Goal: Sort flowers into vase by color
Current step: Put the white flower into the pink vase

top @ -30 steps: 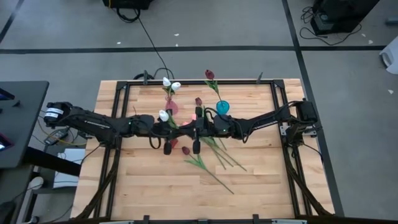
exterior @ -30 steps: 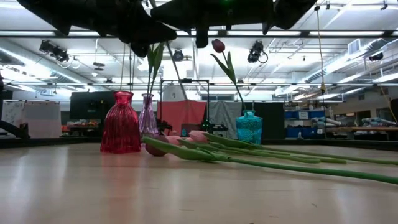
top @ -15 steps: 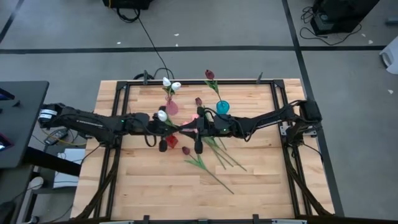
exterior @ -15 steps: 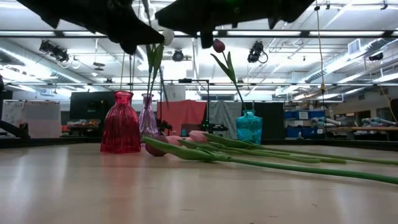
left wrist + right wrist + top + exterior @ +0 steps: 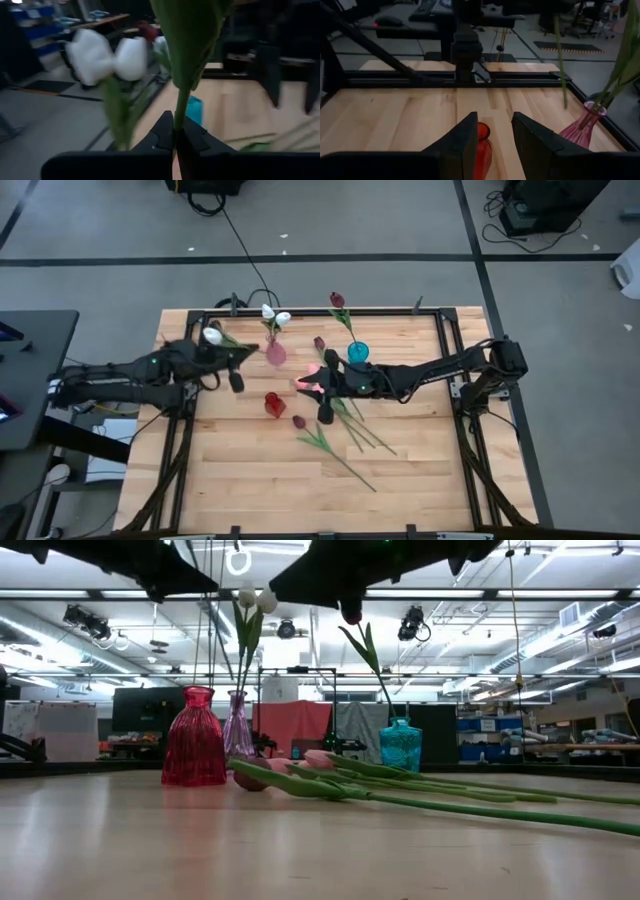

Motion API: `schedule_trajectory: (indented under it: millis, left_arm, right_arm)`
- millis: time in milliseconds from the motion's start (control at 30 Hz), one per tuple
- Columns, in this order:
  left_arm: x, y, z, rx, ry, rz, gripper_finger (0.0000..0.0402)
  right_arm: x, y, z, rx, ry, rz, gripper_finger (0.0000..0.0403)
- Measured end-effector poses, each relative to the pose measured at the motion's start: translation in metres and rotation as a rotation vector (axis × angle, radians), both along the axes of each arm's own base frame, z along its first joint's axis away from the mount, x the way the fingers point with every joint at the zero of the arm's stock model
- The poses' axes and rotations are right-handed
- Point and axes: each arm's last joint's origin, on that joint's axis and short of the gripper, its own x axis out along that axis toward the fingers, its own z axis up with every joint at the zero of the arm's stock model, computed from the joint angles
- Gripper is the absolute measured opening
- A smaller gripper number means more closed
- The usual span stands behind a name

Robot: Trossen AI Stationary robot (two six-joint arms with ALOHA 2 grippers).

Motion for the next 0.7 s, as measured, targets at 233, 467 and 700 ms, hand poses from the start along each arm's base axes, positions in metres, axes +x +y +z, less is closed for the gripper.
schedule_trajectory:
  millis: [233, 467, 700]
  left_arm:
    - [-0.002, 0.02, 0.001, 0.022, -0.004, 0.1, 0.0009]
    - [0.004, 0.038, -0.001, 0.015, -0.006, 0.131, 0.0008]
    - [0.017, 0.053, -0.012, -0.039, 0.018, 0.123, 0.0008]
  right_arm:
    - [-0.016, -0.016, -0.028, 0.005, -0.118, -0.035, 0.0133]
    - [-0.036, -0.026, -0.053, 0.066, -0.185, -0.043, 0.0133]
    - [-0.045, -0.026, -0.062, 0.069, -0.192, -0.041, 0.0133]
